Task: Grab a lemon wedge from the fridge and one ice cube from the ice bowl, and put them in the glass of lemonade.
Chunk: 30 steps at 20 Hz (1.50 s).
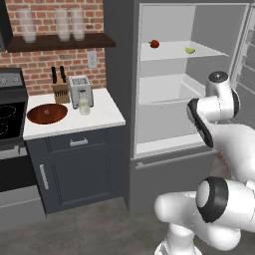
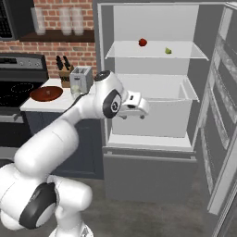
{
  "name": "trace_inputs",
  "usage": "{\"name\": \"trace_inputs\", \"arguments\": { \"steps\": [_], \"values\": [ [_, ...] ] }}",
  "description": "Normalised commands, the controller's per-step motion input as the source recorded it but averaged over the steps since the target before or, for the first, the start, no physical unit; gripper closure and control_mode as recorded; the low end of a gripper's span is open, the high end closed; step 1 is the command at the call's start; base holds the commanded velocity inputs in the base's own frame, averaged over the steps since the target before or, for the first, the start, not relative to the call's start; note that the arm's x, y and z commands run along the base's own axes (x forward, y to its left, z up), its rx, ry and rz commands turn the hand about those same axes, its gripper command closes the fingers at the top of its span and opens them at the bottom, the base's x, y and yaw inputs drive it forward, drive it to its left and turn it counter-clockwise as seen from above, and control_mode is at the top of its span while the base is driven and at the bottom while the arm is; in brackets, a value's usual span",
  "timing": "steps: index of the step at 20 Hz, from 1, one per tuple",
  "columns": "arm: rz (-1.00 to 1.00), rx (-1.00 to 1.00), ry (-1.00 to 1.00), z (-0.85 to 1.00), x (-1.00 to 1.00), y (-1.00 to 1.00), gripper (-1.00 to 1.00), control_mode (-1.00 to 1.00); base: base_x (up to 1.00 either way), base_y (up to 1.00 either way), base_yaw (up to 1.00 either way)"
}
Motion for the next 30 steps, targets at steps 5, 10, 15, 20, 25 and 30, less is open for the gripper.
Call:
{"name": "trace_inputs", "arguments": {
  "steps": [5,10,15,20,25,30],
  "values": [
    [0.00,0.38,-0.23,-0.17,-0.17,1.00,-1.00,-1.00,0.00,0.00,0.00],
    [0.00,0.46,-0.14,-0.27,-0.50,0.94,-1.00,-1.00,0.00,0.00,0.00],
    [-0.03,0.10,-0.07,0.03,-1.00,0.17,-1.00,-1.00,0.00,0.00,0.00],
    [0.00,-0.07,-0.11,0.26,-0.92,0.01,-1.00,-1.00,0.00,0.00,0.00],
    [0.00,-0.11,-0.04,0.19,-0.63,0.08,-1.00,-1.00,0.00,0.00,0.00],
    [0.00,-0.11,0.00,0.05,-0.42,0.12,-1.00,-1.00,0.00,0.00,0.00]
  ]
}}
